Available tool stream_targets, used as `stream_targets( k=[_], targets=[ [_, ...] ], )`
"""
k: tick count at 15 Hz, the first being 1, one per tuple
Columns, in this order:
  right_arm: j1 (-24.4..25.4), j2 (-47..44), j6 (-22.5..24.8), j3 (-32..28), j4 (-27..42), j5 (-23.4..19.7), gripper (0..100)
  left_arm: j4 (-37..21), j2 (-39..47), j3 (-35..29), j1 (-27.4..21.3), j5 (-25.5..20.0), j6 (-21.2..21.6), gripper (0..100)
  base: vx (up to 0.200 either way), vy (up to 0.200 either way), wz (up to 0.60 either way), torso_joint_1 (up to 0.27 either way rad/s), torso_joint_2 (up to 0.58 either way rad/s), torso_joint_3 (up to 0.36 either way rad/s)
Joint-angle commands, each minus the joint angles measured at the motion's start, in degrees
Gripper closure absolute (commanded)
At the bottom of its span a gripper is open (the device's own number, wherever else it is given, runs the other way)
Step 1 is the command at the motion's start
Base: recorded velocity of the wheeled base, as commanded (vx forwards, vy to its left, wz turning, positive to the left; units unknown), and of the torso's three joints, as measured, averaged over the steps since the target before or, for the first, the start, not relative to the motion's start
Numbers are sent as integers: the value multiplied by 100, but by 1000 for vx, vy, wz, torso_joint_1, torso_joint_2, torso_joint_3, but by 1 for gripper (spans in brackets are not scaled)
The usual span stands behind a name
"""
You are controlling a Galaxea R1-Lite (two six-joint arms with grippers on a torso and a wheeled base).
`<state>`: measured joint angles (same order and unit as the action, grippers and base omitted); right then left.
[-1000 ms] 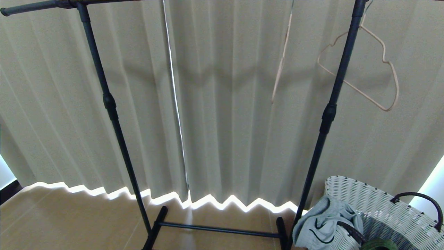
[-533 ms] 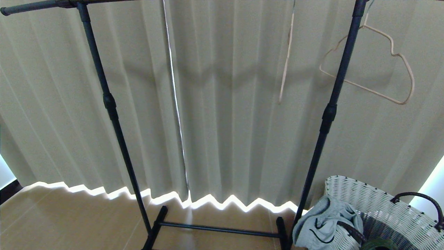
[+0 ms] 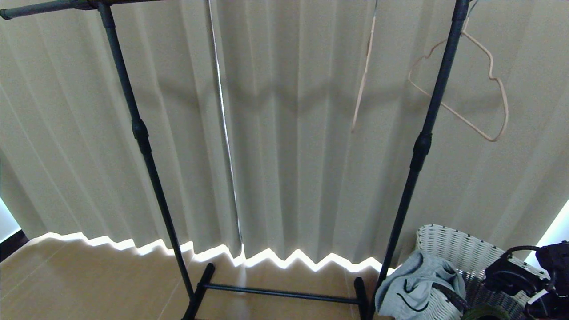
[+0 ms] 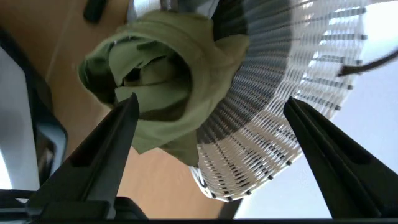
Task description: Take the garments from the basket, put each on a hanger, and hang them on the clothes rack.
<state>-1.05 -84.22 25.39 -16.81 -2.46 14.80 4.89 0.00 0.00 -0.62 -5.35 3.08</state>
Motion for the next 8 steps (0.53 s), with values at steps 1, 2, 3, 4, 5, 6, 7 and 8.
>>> stream_targets(
  k=[1, 2, 3, 4, 5, 6, 7, 8],
  targets=[
    [-89, -621, 62, -112, -105, 5, 0, 3, 0, 0, 1, -1, -1, 0, 0, 0, 0, 0, 0, 0],
    [-89, -727, 71, -129, -237, 14, 0, 3, 0, 0, 1, -1, -1, 0, 0, 0, 0, 0, 0, 0],
    [-97, -859, 71, -156, -413, 23, 0, 3, 0, 0, 1, -1, -1, 0, 0, 0, 0, 0, 0, 0],
    [-115, -920, 80, -165, -492, 32, 0, 3, 0, 0, 1, -1, -1, 0, 0, 0, 0, 0, 0, 0],
    [-132, -991, 115, -217, -545, 67, 0, 3, 0, 0, 1, -1, -1, 0, 0, 0, 0, 0, 0, 0],
    [-220, -1061, 247, -296, -562, 199, 0, 3, 0, 0, 1, -1, -1, 0, 0, 0, 0, 0, 0, 0],
    [-264, -1078, 291, -314, -571, 234, 0, 3, 0, 0, 1, -1, -1, 0, 0, 0, 0, 0, 0, 0],
    [-379, -1158, 423, -411, -580, 260, 0, 3, 0, 0, 1, -1, -1, 0, 0, 0, 0, 0, 0, 0]
  ],
)
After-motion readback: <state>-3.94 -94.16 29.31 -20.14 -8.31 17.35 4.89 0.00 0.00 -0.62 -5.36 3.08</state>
